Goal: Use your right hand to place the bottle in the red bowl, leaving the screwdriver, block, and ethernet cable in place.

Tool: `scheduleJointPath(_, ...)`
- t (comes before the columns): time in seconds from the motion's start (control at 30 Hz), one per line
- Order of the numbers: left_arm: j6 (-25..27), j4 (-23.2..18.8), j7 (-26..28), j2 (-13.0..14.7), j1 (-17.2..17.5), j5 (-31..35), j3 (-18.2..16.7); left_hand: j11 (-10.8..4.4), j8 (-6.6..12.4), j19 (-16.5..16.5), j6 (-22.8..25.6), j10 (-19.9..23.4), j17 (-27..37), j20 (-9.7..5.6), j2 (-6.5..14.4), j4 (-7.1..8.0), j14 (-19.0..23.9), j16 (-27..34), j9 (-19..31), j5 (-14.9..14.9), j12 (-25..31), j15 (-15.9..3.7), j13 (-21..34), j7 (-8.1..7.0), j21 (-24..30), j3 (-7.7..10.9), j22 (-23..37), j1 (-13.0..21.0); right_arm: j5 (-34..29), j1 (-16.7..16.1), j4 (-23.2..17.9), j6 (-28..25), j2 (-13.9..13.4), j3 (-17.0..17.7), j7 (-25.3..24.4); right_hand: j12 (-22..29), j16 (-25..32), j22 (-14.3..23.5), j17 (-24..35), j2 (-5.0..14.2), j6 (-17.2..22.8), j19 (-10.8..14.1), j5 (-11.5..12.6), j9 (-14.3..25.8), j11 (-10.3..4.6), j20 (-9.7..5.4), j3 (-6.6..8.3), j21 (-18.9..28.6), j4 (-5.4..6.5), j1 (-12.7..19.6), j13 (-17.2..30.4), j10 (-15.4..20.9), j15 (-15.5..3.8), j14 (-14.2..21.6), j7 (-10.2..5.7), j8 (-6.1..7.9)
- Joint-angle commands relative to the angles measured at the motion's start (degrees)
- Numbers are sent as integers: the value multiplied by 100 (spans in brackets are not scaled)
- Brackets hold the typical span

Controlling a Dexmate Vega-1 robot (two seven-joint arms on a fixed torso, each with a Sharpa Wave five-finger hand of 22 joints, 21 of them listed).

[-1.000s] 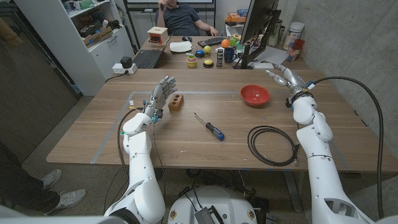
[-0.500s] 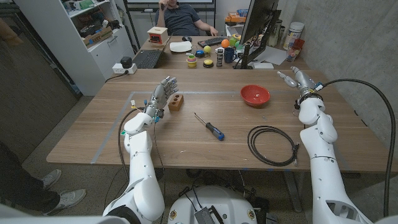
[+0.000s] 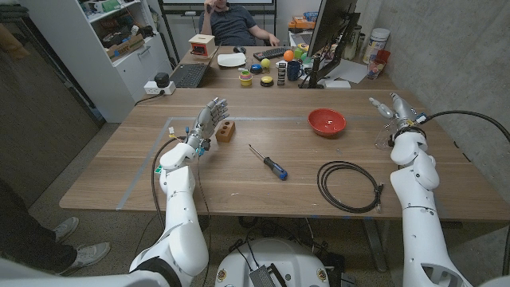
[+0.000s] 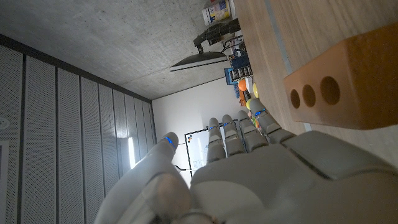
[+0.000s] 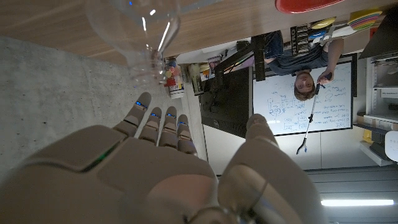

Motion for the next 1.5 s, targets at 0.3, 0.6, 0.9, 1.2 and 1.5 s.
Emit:
scheduleJointPath(0.3, -156, 522, 45, 125, -293, 84, -98, -6, 25, 68, -26, 2, 12, -2, -51, 19, 19, 5, 33, 40, 22, 13, 20, 3, -39, -37, 24, -15, 91, -33, 116, -492, 159, 163, -232, 12, 30, 6, 7, -77, -101, 104, 71, 33, -26, 14, 6, -45, -124, 200, 33, -89, 7, -11, 33, 56)
scheduleJointPath(0.6, -195, 595, 28, 143, -337, 100, -125, -14, 28, 75, -21, 3, 12, -4, -54, 23, 20, 6, 33, 43, 23, 21, 20, 4, -55, -51, 25, -24, 267, -49, 90, -678, 230, 251, -115, 33, 56, 1, 5, -217, -213, 366, 106, 36, -9, 82, -54, -24, -205, 307, 34, -147, 49, 52, 85, 58)
scheduleJointPath(0.9, -225, 601, 0, 141, -344, 100, -136, -7, 28, 79, -21, 3, 12, -6, -59, 26, 20, 6, 33, 45, 23, 20, 20, 4, -69, -63, 25, -31, 180, -55, 20, -1132, 311, 263, 43, 22, 42, -6, 3, -325, -378, 478, 151, 43, 39, 420, -115, -80, -251, 419, 36, -292, 119, 37, 66, 49)
scheduleJointPath(1.2, -205, 598, -25, 148, -347, 109, -140, -4, 27, 77, -28, -6, 12, -3, -73, 28, 20, 6, 33, 47, 20, 21, 20, 10, -86, -80, 26, -42, 393, -103, 13, -1280, 308, 377, 300, 27, 54, -13, 3, -381, -594, 677, 210, 52, 186, 854, -175, -162, -259, 574, 35, -459, 281, 53, 156, 49)
scheduleJointPath(1.5, -212, 592, -32, 131, -347, 117, -128, 6, 27, 87, -30, 1, 11, -2, -92, 28, 21, 6, 32, 51, 23, 22, 20, 4, -101, -100, 26, -51, 520, -137, 75, -1256, 182, 378, 536, 77, 104, -18, -12, -577, -742, 1615, 306, 54, 265, 790, -371, -51, -262, 700, 24, -515, 275, 354, 257, 89)
